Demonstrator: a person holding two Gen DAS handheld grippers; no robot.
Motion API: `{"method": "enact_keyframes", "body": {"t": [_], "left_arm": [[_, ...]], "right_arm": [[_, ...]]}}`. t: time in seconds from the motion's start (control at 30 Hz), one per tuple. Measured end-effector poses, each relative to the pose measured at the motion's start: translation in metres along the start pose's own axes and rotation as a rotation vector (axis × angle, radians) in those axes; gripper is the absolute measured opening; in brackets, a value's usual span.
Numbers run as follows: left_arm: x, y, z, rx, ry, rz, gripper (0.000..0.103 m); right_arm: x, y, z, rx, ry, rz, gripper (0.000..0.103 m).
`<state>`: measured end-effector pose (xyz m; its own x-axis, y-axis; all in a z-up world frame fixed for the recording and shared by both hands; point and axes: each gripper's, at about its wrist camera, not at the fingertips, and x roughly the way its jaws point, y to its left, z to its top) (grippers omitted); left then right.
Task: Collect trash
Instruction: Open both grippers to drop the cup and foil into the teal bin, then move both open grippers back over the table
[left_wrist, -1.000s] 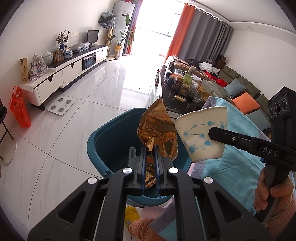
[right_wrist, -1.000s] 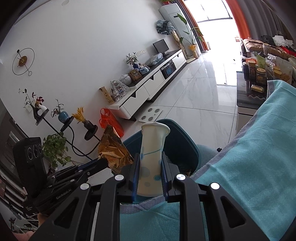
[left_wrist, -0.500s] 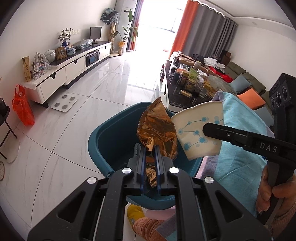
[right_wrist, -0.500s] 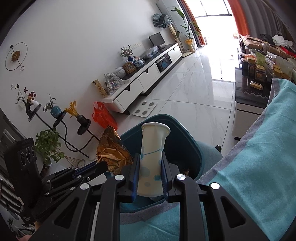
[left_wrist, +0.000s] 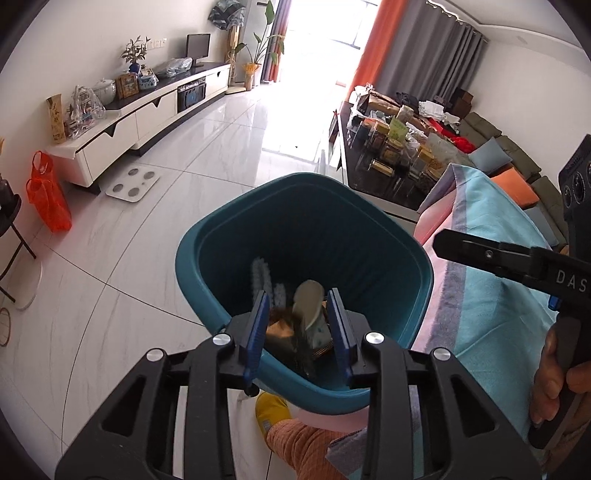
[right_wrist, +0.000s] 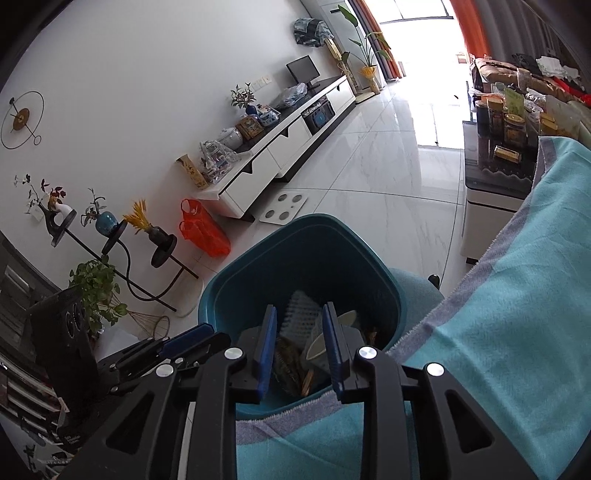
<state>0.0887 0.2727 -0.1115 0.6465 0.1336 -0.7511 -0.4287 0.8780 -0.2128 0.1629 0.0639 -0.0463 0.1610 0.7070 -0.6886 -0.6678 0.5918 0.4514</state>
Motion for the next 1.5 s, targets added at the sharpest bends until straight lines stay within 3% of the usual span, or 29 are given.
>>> {"method": "enact_keyframes", "body": {"t": [0.17,0.37,0.57,0.87,1.1,1.5], "left_arm": [[-0.016,-0.003,-0.004,0.013,-0.042,-0.026,0.039],[-0.053,-0.022,-0.014,0.066,-0.091,-0.125,0.047],[-0.076,-0.072,-0.030,0.179,-0.122,-0.239,0.057],[-0.081,-0.174,-0.056,0.351,-0.084,-0.425,0.059],[-0.075,-0.247,-0.086,0.467,-0.020,-0.539,0.059],[-0.061,-0.344,-0.116,0.636,0.053,-0.642,0.061]], "right_arm": [[-0.021,-0.003,-0.009,-0.006,-0.029,0.015,0.027],[-0.060,-0.006,-0.023,-0.030,-0.088,0.013,0.033],[-0.112,-0.013,-0.046,-0.059,-0.167,-0.014,0.038],[-0.186,-0.039,-0.083,-0.011,-0.283,-0.074,0.039],[-0.239,-0.082,-0.121,0.078,-0.350,-0.179,0.039],[-0.325,-0.187,-0.171,0.313,-0.472,-0.404,0.039]]}}
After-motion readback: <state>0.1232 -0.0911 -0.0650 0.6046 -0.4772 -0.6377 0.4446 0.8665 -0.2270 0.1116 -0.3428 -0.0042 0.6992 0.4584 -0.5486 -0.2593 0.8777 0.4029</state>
